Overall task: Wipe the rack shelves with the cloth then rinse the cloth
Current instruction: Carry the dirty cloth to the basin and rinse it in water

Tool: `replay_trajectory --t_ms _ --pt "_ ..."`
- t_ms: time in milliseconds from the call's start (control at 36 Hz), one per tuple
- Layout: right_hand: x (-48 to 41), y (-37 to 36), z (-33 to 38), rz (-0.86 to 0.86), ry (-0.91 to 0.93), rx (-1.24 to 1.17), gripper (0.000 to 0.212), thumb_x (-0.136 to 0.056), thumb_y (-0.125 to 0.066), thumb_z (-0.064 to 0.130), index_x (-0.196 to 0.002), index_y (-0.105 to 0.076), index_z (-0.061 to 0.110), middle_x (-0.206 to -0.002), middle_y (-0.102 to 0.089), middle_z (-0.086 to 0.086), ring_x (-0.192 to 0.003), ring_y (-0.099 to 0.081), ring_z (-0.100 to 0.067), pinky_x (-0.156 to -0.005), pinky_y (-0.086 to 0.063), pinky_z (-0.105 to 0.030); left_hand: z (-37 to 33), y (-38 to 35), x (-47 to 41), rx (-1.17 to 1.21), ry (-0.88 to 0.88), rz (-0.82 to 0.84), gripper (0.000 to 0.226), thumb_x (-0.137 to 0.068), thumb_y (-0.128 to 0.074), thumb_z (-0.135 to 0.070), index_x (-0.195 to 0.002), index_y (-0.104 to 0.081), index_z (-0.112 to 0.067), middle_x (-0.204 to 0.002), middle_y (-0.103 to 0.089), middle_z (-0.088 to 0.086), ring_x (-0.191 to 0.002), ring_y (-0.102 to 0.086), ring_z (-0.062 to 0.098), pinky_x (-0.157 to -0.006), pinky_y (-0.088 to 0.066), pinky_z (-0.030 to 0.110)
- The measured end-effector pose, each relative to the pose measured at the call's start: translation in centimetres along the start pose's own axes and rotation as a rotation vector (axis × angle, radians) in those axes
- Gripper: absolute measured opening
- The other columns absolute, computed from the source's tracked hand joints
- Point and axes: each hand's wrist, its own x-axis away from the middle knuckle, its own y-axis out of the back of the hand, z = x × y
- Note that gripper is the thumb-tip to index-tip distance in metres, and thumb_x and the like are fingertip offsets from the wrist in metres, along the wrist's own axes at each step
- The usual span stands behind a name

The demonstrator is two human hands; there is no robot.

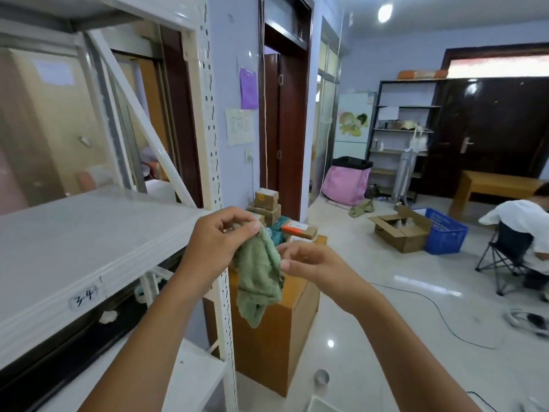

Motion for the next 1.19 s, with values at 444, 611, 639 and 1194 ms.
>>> replay_trajectory --t_ms 444,611,639,1194 --pt "-10.1 -0.4 2.5 0.285 0.182 -0.171 0.023 -0.088 -0.070 0.011 -0.094 -0.066 -0.010 -0.079 -0.068 -0.017 -0.069 -0.066 -0.012 -0.068 -0.056 -0.026 -4.0 5.8 -0.6 -0.165 0.037 -0.288 0.010 -0.088 -0.075 -0.010 -0.082 -0.078 -0.018 -0.073 -0.069 -0.003 -0.069 -0.065 0.013 -0.051 -0.051 0.026" --pt "-11.9 -2.4 6.2 0.334 0.289 -0.155 0.014 -0.088 -0.072 0.025 -0.091 -0.071 0.012 -0.097 -0.073 -0.015 -0.097 -0.064 -0.047 -0.092 -0.048 -0.060 -5.5 8.3 3.7 -0.096 0.148 -0.465 0.004 -0.090 -0.072 -0.013 -0.089 -0.076 -0.013 -0.077 -0.069 0.000 -0.067 -0.064 0.013 -0.052 -0.048 0.026" --pt "-12.2 -2.8 6.9 0.348 0.297 -0.146 0.010 -0.088 -0.072 0.027 -0.089 -0.071 0.017 -0.096 -0.074 -0.012 -0.096 -0.064 -0.048 -0.091 -0.047 -0.062 -5.9 8.6 4.3 -0.075 0.153 -0.481 0.005 -0.089 -0.072 -0.013 -0.088 -0.076 -0.015 -0.077 -0.070 -0.001 -0.067 -0.063 0.012 -0.052 -0.048 0.024" --pt "-11.7 -11.8 14.7 0.480 0.429 -0.089 0.014 -0.083 -0.074 0.033 -0.077 -0.068 0.022 -0.078 -0.068 0.001 -0.077 -0.059 -0.023 -0.078 -0.047 -0.044 -10.5 15.9 13.6 -0.291 0.087 -0.838 0.022 -0.086 -0.075 -0.003 -0.104 -0.075 -0.017 -0.105 -0.077 0.003 -0.096 -0.071 0.014 -0.090 -0.056 0.035"
